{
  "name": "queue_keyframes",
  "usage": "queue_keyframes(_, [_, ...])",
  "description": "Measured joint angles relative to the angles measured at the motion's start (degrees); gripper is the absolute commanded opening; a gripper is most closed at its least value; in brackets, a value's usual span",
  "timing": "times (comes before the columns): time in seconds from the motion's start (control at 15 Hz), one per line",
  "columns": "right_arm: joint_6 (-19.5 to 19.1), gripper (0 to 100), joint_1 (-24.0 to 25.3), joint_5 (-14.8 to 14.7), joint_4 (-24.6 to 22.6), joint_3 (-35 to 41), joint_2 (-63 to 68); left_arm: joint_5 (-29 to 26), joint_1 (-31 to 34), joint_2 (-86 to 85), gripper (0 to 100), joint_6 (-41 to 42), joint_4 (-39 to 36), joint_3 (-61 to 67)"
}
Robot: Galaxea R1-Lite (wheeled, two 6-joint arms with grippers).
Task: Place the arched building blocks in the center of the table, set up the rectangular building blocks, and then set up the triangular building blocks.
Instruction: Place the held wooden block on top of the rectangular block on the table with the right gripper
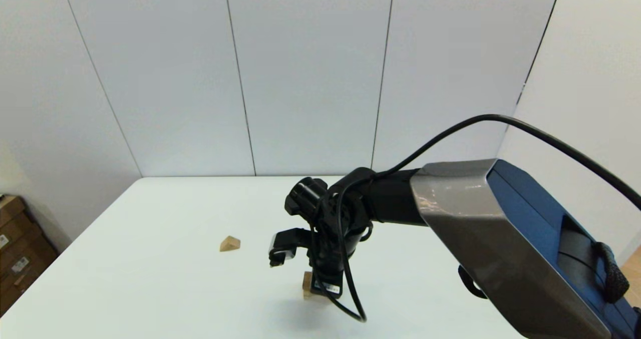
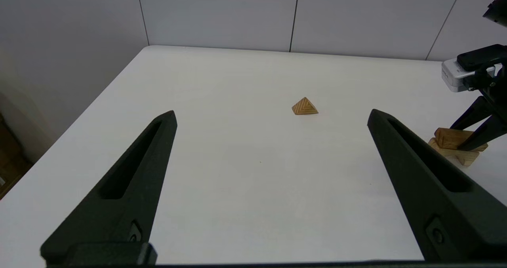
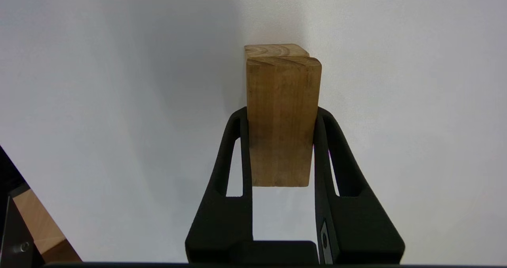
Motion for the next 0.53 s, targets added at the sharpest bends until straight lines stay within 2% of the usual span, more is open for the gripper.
queue_keyframes(0.53, [-0.33, 0, -0.16, 0.05, 0.00, 0.00, 0.02, 0.02, 0.00, 0.00, 100, 0.02, 0.00, 0.00])
